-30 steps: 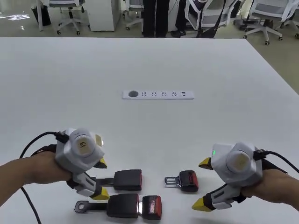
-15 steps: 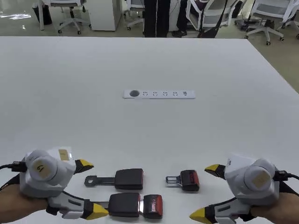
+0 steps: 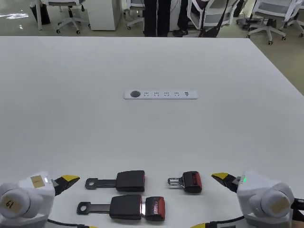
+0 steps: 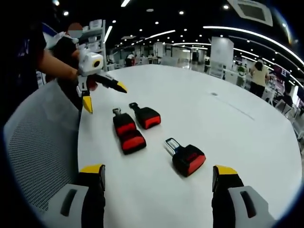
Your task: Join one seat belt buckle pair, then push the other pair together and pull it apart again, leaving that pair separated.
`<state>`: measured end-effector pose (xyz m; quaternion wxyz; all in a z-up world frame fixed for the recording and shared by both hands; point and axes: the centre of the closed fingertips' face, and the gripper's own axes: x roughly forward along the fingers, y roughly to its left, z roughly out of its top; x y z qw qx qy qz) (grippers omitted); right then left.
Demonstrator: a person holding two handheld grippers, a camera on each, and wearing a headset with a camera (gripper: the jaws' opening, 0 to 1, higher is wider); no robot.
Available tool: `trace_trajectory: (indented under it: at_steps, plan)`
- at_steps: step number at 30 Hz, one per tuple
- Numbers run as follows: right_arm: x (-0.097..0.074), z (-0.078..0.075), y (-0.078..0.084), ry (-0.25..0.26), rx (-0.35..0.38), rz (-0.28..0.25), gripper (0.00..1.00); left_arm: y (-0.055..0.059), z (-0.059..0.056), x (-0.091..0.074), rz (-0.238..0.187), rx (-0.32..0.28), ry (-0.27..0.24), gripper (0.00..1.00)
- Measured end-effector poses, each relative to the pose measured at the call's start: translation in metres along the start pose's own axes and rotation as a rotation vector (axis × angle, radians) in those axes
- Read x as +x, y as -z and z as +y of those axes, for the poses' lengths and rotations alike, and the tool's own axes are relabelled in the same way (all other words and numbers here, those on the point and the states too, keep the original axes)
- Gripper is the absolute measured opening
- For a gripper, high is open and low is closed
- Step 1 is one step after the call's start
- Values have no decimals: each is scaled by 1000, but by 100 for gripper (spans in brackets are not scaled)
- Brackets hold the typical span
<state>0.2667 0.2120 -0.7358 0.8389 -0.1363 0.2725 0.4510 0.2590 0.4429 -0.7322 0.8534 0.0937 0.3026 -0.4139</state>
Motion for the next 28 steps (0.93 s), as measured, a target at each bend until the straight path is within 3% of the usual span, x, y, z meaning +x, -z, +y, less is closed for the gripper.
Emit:
trace_trajectory:
  at_steps: [4, 9, 12, 28]
  plan:
    - [-4, 6, -4, 11, 4, -57, 99, -3, -2, -5, -55, -14, -6, 100]
    - [-8, 10, -2, 16, 44, -95, 99, 1, -11, -6, -67, -17, -1, 100]
    - [-10, 7, -1, 44, 37, -115, 99, 3, -10, -7, -79, -9, -21, 100]
    - [-8, 3, -3, 64, 23, -113, 99, -8, -10, -7, -121, -1, -48, 100]
